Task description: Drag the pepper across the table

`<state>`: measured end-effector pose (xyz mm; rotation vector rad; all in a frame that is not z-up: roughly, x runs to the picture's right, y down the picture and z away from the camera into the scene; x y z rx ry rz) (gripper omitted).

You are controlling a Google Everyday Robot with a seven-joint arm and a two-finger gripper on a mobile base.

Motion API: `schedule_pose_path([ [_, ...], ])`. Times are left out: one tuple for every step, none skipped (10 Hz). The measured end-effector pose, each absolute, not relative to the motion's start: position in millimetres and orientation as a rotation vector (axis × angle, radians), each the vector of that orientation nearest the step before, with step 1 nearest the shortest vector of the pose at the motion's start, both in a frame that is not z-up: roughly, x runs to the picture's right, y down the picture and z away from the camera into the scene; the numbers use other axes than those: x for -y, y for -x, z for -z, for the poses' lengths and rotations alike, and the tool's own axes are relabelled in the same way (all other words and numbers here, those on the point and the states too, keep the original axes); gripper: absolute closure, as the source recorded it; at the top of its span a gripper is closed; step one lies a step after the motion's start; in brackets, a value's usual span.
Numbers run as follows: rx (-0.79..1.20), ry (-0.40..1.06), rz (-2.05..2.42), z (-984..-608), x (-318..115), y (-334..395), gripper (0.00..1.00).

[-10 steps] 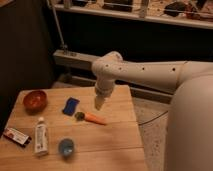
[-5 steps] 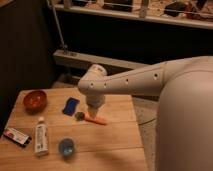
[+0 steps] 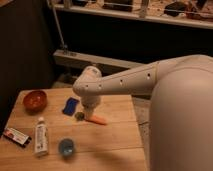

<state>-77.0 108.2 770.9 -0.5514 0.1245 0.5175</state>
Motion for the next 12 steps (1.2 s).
schedule_pose_path([
  [-0.121, 0.564, -0.51, -775.1, -110.8, 81.5, 0.35],
  [-0.12, 0.58, -0.501, -779.0, -114.0, 84.9, 0.35],
  [-0.126, 0.603, -0.485, -786.3, -118.9, 86.9, 0.35],
  [-0.136, 0.621, -0.479, -793.1, -122.1, 85.4, 0.35],
  [-0.146, 0.632, -0.478, -798.3, -124.2, 83.3, 0.35],
  [-0.162, 0.646, -0.478, -806.4, -127.1, 78.6, 0.35],
  [-0.173, 0.653, -0.479, -812.1, -129.0, 74.5, 0.35],
  [-0.185, 0.659, -0.481, -818.9, -131.3, 70.2, 0.35],
  [-0.194, 0.665, -0.479, -824.2, -133.6, 68.7, 0.35],
  [-0.199, 0.669, -0.47, -828.7, -135.8, 70.2, 0.35],
  [-0.2, 0.675, -0.455, -832.2, -138.9, 75.2, 0.35],
  [-0.201, 0.68, -0.442, -834.8, -142.1, 79.0, 0.35],
])
